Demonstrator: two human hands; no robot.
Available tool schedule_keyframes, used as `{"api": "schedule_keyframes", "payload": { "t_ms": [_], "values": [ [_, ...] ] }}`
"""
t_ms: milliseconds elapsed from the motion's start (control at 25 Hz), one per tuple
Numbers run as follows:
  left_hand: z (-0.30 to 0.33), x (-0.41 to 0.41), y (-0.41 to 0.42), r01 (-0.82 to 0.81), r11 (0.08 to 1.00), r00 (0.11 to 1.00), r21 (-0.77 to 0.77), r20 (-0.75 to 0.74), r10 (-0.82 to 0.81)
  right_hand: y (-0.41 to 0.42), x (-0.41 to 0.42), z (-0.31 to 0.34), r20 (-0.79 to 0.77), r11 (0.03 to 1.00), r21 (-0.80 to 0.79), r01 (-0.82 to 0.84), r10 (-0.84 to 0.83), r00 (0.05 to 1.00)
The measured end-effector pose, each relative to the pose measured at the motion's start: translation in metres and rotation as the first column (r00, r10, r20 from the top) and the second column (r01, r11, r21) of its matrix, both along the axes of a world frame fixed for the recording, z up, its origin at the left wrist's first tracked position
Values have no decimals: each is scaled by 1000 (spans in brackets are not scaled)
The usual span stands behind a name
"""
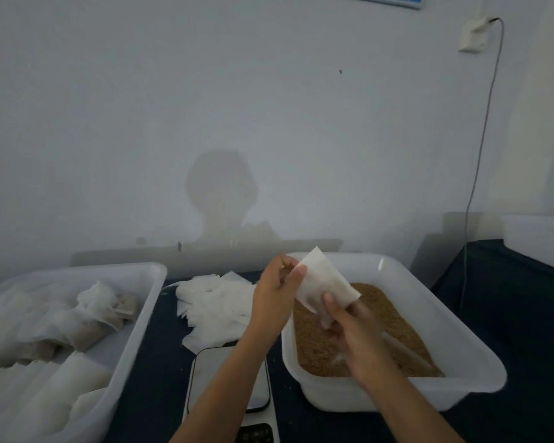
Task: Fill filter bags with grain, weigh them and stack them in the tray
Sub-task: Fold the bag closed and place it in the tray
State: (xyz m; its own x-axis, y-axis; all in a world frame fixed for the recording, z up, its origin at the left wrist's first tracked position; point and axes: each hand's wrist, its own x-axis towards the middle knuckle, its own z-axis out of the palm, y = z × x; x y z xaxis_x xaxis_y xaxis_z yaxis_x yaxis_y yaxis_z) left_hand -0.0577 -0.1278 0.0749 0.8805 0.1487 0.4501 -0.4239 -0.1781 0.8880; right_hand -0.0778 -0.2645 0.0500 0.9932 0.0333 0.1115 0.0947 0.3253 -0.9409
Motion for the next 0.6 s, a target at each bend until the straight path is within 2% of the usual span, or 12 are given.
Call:
{"api": "schedule_keyframes", "payload": {
  "t_ms": [120, 240, 400, 600],
  "values": [
    [-18, 9, -19, 156, 988, 985, -18, -72, -157, -54, 11, -4, 40, 932, -356, 72, -61, 997],
    [-34, 16, -29, 191, 975, 978, 117, -108, -179, -84, 17, -10, 36, 817, -576, 17, 4, 999],
    [-44, 20, -36, 170, 957, 975, 234, -180, -129, -100, 22, -14, 50, 741, -671, 4, 40, 998],
    [-44, 20, -37, 195, 951, 971, 238, -186, -152, -102, 21, -11, 59, 705, -709, -8, 70, 996]
  ]
}}
